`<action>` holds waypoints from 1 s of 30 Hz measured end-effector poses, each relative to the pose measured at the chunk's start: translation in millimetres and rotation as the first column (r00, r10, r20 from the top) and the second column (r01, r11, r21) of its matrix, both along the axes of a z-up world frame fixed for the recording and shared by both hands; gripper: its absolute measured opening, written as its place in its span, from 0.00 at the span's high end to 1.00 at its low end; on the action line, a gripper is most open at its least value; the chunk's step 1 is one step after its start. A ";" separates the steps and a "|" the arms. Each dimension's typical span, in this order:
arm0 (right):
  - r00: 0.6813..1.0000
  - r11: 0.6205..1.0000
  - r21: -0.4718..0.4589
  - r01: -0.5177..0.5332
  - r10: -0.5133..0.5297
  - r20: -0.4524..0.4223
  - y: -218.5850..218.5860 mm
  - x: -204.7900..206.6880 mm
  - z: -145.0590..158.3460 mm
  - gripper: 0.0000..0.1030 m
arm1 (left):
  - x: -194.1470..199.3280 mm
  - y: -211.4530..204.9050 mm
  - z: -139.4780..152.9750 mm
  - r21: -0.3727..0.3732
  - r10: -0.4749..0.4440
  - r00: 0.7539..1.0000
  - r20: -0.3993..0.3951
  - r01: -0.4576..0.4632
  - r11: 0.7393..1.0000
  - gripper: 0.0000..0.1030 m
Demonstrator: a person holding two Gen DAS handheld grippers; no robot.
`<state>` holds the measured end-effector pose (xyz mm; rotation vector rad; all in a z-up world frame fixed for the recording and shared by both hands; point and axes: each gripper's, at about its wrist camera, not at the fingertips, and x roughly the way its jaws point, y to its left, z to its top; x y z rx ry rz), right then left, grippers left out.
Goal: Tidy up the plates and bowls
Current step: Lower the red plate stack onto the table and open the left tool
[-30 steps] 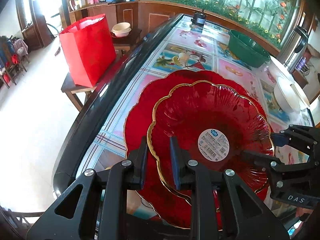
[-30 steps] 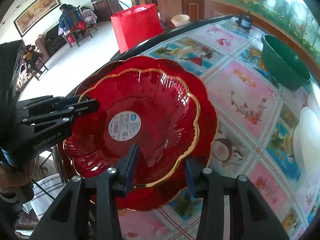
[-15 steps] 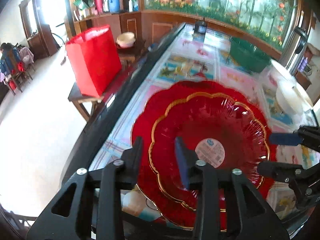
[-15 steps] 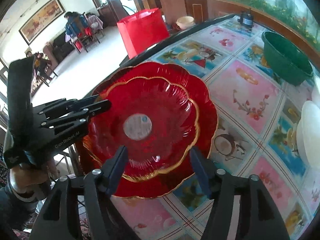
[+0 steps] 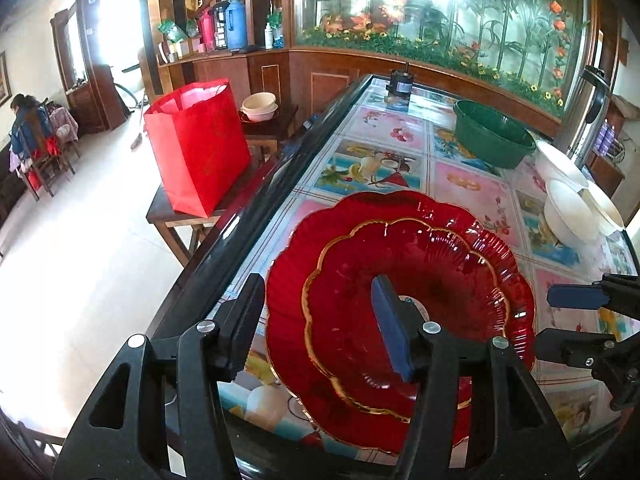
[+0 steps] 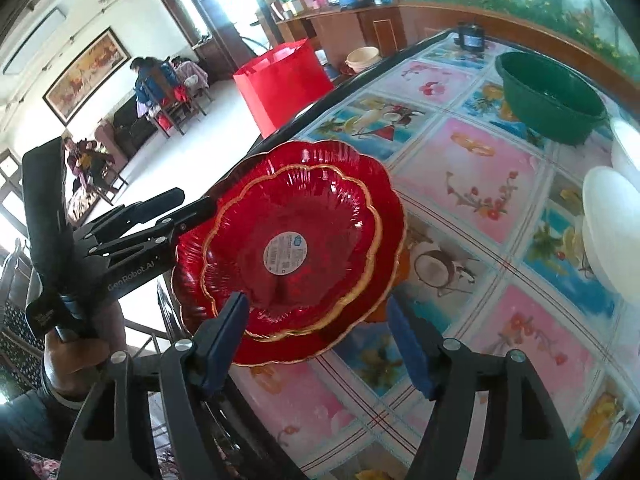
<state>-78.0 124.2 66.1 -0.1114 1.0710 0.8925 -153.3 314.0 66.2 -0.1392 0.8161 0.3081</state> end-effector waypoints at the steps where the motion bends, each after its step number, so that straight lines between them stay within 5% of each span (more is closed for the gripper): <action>1: 1.000 1.000 0.003 0.000 0.000 0.000 -0.6 0.3 0.3 0.31 | 0.5 -0.7 -1.0 -0.001 -0.002 1.000 -0.001 0.002 1.000 0.46; 17: 1.000 0.999 0.032 0.015 -0.016 0.004 -12.6 2.5 3.5 0.24 | 4.9 -11.1 5.4 -0.007 0.009 1.000 0.008 -0.009 1.000 0.46; 30: 0.989 0.991 0.036 0.128 -0.130 0.070 -66.7 27.9 36.0 0.23 | 45.5 -86.8 37.2 -0.054 -0.160 0.986 0.042 0.162 0.985 0.46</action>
